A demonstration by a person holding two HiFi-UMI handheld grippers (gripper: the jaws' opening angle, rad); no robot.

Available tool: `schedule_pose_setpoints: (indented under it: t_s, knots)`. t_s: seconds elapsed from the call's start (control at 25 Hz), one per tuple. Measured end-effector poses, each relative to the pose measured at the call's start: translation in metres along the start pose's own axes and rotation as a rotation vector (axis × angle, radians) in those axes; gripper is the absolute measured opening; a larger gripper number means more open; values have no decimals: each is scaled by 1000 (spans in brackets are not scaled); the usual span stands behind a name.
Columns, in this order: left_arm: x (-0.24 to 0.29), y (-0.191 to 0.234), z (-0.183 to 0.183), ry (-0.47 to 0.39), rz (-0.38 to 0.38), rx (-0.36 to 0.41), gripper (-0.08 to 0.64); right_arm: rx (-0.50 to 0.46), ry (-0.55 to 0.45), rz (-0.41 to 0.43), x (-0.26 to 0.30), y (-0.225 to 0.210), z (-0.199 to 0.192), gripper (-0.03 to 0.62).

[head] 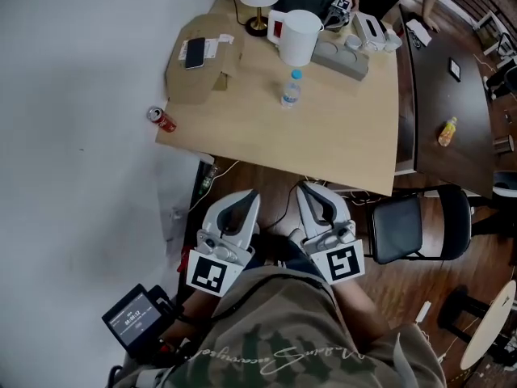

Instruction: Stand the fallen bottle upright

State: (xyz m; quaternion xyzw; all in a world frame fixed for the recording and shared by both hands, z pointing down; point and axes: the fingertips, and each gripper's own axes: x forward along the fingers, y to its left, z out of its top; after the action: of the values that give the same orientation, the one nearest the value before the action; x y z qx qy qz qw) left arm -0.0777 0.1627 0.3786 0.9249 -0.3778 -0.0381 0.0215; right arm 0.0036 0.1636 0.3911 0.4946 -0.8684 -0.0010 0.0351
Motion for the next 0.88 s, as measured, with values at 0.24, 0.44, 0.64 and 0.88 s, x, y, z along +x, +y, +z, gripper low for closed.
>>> schedule_pose_setpoints:
  t_s: [0.24, 0.44, 0.64, 0.88]
  knots:
    - [-5, -2, 26, -35, 16, 24, 0, 20, 1, -2, -11, 6, 10, 0]
    - [-13, 0, 36, -65, 26, 89, 0, -19, -18, -29, -12, 9, 26, 0]
    - [-22, 10, 45, -81, 20, 141, 0, -38, -46, -66, -12, 9, 35, 0]
    - [-26, 10, 50, -107, 9, 142, 0, -50, -65, -73, -14, 18, 38, 0]
